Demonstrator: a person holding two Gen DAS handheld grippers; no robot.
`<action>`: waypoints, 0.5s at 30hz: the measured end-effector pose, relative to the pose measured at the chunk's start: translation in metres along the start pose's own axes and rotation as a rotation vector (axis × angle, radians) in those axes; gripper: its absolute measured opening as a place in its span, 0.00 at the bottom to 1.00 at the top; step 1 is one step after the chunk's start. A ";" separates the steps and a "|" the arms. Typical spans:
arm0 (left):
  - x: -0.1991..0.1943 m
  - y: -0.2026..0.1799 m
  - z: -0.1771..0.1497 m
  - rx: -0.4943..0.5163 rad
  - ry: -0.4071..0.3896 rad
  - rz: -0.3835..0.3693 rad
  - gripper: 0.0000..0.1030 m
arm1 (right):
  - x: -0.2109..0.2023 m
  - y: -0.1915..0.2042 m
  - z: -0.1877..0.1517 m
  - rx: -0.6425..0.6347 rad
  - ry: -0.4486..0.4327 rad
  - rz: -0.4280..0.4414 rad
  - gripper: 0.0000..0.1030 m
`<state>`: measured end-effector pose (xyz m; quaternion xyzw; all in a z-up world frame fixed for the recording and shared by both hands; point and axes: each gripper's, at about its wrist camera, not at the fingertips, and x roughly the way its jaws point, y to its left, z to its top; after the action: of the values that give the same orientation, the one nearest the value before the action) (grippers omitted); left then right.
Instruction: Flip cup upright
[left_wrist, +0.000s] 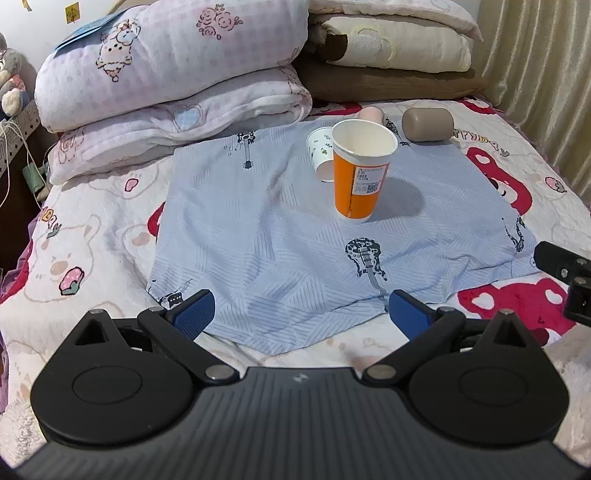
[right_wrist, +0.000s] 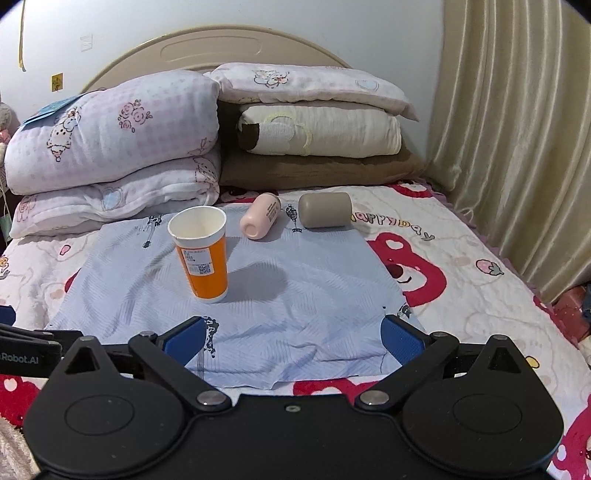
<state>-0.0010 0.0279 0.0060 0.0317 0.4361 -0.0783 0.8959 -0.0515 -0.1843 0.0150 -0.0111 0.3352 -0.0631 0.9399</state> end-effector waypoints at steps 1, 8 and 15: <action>0.001 0.000 0.000 -0.002 0.002 0.001 0.99 | 0.000 0.000 0.000 0.000 0.001 -0.001 0.99; 0.005 0.005 0.000 -0.011 0.020 0.009 0.99 | 0.001 -0.001 -0.001 0.000 0.007 -0.007 0.99; 0.003 0.011 0.001 -0.031 0.018 -0.003 0.99 | -0.002 0.001 0.001 -0.009 0.017 -0.023 0.99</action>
<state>0.0034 0.0378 0.0038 0.0179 0.4453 -0.0727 0.8922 -0.0520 -0.1826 0.0168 -0.0188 0.3433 -0.0725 0.9362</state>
